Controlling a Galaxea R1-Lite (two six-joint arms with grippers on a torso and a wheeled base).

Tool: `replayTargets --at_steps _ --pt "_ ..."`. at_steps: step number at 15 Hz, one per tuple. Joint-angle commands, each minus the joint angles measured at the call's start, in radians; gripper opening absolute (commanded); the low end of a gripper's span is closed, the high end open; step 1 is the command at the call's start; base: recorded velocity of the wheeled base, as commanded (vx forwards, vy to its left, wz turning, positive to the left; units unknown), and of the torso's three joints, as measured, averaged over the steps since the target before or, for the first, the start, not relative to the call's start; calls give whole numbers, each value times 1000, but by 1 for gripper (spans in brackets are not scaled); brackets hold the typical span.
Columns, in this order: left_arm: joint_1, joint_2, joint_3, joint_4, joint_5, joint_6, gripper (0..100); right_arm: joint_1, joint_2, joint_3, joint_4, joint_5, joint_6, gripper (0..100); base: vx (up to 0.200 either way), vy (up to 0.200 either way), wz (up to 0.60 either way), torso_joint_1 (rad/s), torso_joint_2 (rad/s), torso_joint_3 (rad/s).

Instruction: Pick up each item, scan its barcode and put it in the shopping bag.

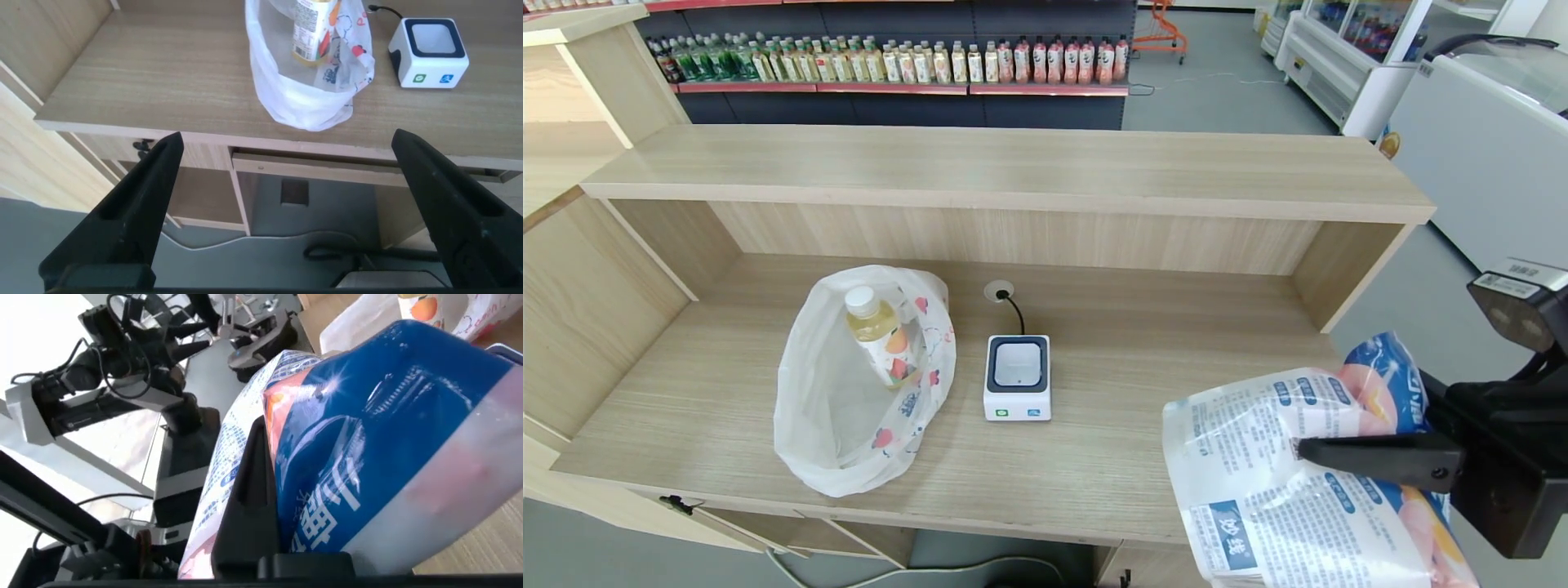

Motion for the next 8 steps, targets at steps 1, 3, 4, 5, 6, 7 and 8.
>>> replayTargets --at_steps 1,3,4,5,6,7,8 --pt "0 0 0 0 1 0 100 1 4 -9 -2 0 11 0 0 0 0 0 0 0" --pt "0 0 0 0 0 0 100 4 3 -24 -3 -44 65 0 0 0 0 0 0 0" --pt "0 0 0 0 0 0 100 6 6 -21 -3 -55 64 0 0 0 0 0 0 0" --pt "0 0 0 0 1 0 100 6 6 -19 -2 -63 65 0 0 0 0 0 0 0" --pt "0 0 0 0 0 0 100 4 3 -13 -2 -63 65 0 0 0 0 0 0 0" --pt "0 0 0 0 0 0 100 4 1 -12 -2 -63 65 0 0 0 0 0 0 0" --pt "0 0 0 0 0 -1 100 6 1 -10 -2 -63 65 0 0 0 0 0 0 0"
